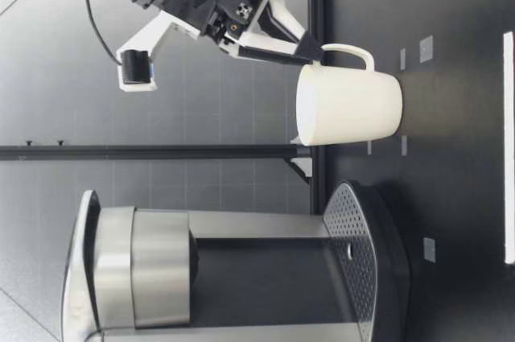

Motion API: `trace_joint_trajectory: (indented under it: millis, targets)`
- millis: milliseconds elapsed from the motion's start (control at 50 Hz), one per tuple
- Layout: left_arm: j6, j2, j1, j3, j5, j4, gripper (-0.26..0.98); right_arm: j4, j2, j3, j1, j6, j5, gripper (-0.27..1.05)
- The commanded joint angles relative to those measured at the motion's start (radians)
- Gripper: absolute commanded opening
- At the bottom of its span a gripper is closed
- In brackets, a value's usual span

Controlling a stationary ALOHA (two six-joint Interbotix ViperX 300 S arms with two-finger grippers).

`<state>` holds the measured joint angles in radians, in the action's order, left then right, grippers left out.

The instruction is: Place the coffee capsule inside the capsule container, then place the cup onto the center of the cup tray.

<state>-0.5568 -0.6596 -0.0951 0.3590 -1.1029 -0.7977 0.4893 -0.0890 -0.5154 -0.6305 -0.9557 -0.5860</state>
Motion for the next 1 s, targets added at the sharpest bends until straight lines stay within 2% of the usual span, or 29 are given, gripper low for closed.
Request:
trace_joint_trajectory:
  millis: [0, 700, 820, 980]
  targets:
    - [-0.002, -0.006, 0.002, -0.011, 0.006, -0.006, 0.11, 0.003, 0.008, 0.021, -0.006, -0.002, 0.000, 0.56]
    - [-0.006, -0.006, 0.002, -0.005, 0.021, -0.011, 0.11, 0.006, -0.026, 0.029, 0.018, -0.003, 0.005, 0.53]
    - [-0.008, -0.006, 0.002, -0.005, 0.023, -0.011, 0.11, 0.006, -0.028, 0.034, 0.018, -0.003, 0.008, 0.44]
    - [-0.008, -0.006, 0.002, -0.005, 0.029, -0.011, 0.11, 0.005, -0.026, 0.035, 0.018, -0.003, -0.002, 0.24]
